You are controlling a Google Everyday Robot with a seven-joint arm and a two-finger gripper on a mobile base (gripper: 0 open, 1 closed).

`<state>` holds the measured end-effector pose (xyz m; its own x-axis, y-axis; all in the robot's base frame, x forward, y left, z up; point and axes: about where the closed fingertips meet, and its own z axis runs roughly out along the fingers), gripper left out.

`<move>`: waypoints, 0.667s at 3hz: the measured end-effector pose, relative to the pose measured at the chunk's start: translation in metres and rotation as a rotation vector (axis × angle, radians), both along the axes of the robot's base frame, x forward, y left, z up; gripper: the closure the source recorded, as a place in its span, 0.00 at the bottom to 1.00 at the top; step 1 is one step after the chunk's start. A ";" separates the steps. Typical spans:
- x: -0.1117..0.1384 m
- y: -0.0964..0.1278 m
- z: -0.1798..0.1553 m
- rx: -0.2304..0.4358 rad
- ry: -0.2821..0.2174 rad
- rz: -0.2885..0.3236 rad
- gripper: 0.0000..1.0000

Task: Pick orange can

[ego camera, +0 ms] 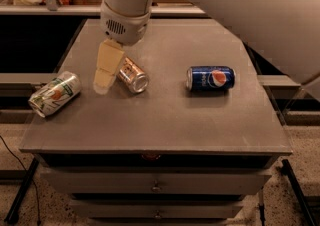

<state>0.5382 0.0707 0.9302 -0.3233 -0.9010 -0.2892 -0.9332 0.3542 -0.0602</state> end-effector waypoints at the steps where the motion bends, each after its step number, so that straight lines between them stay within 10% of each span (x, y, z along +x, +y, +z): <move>1: 0.023 0.007 -0.028 -0.078 0.029 -0.135 0.00; 2: 0.037 0.002 -0.040 -0.122 0.024 -0.225 0.00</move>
Offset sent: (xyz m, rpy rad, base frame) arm 0.0527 -0.0073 -0.0559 -0.1922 0.0283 -0.3480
